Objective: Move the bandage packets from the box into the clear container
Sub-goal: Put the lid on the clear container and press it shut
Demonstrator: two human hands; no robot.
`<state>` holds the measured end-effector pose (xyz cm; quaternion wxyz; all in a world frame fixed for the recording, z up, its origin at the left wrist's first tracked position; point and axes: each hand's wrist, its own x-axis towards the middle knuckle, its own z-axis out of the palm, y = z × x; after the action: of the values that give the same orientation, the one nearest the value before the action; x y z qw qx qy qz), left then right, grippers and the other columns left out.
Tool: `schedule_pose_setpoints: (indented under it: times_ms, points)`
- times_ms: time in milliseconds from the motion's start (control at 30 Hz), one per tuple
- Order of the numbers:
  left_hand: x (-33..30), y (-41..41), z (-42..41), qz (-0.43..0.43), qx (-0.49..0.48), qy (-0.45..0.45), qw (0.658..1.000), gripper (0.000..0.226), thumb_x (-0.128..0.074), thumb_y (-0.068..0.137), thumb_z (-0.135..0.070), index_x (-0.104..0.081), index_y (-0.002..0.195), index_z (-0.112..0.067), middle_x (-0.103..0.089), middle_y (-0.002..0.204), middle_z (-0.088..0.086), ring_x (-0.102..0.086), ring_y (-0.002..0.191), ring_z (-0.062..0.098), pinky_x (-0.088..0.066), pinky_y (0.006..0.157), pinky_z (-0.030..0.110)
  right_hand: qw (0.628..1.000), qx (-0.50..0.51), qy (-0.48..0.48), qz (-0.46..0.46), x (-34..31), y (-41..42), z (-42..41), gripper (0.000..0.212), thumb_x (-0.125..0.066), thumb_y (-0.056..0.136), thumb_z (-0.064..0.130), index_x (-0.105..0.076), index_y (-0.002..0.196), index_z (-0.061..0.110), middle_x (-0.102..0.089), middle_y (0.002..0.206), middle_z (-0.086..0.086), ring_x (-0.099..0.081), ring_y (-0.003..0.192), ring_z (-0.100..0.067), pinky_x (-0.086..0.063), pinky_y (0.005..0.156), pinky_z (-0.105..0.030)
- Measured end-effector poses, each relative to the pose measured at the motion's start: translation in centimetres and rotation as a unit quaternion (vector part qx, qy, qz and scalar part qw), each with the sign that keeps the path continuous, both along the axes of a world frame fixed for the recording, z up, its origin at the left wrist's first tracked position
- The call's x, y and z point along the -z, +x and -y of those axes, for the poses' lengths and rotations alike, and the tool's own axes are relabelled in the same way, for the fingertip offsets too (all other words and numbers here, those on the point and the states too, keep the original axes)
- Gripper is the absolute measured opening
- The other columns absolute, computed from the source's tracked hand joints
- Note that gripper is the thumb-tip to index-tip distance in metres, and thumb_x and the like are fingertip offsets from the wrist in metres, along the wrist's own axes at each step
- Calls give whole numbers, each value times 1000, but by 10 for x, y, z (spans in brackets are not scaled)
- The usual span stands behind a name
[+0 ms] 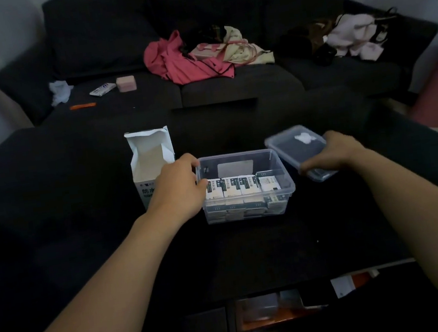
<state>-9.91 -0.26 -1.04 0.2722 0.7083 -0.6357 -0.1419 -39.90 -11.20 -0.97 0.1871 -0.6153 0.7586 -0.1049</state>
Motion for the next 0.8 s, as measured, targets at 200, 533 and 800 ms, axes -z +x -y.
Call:
schedule_pose_setpoints:
  times_ms: [200, 533, 800]
  points:
    - [-3, -1, 5, -7, -27, -22, 999, 33, -37, 108, -31, -66, 107, -15, -70, 101, 7, -65, 92, 22, -54, 87, 44, 928, -279, -49, 241, -47, 36, -28, 130, -96, 48, 33, -24, 157, 29, -48, 147, 2, -47, 131, -12, -43, 105, -32]
    - [-14, 4, 6, -270, -103, 71, 955, 39, -37, 104, -28, -71, 102, -8, -75, 92, 9, -64, 66, 20, -43, 49, 28, 921, -377, 23, 99, -44, 68, -24, 123, -94, 60, 25, -20, 158, 30, -33, 156, 10, -37, 130, -5, -33, 96, -16]
    - [-9, 6, 0, -184, -44, 73, 979, 20, -64, 98, -28, -75, 100, -12, -74, 84, 8, -71, 74, 25, -51, 54, 27, 920, -385, 73, 30, -35, 71, -16, 120, -92, 61, 31, -21, 157, 34, -26, 158, 13, -29, 141, -13, -29, 102, -25]
